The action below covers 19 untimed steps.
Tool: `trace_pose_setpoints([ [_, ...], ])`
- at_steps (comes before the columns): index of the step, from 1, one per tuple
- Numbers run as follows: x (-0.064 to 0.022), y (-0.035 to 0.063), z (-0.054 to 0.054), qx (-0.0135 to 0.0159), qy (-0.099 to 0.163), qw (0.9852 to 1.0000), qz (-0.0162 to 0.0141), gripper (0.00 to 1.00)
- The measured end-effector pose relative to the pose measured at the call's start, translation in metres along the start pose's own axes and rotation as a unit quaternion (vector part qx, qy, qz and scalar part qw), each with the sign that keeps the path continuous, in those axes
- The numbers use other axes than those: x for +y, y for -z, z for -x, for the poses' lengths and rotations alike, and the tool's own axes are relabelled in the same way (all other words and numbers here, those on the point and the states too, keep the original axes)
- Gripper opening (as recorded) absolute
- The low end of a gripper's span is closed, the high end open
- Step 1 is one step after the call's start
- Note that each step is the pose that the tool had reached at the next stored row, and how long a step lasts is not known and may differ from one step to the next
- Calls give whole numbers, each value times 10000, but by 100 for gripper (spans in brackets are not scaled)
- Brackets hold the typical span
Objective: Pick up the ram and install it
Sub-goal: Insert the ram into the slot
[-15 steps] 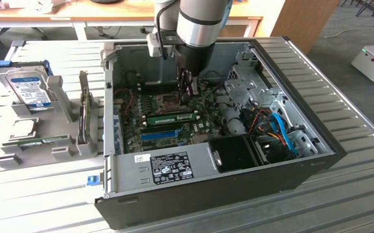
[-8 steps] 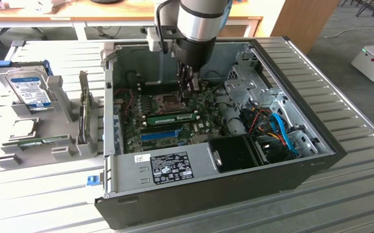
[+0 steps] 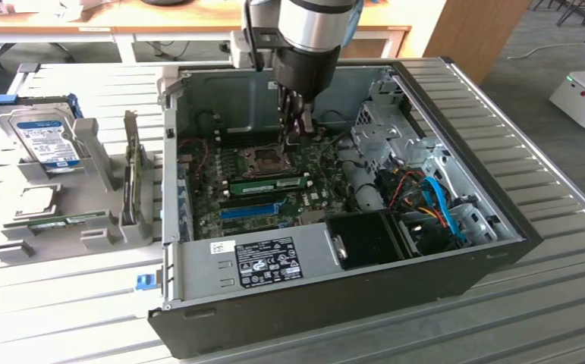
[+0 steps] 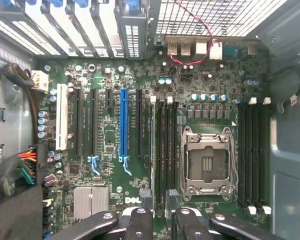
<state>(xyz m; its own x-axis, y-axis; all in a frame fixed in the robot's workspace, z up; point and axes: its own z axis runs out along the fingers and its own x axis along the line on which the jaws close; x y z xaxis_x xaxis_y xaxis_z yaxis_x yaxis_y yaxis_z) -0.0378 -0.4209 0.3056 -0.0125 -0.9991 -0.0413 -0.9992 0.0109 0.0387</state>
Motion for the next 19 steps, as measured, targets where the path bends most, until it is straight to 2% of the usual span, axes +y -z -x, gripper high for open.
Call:
trace_pose_setpoints([
  [19, 14, 368, 15, 0, 0, 10000, 0, 25],
])
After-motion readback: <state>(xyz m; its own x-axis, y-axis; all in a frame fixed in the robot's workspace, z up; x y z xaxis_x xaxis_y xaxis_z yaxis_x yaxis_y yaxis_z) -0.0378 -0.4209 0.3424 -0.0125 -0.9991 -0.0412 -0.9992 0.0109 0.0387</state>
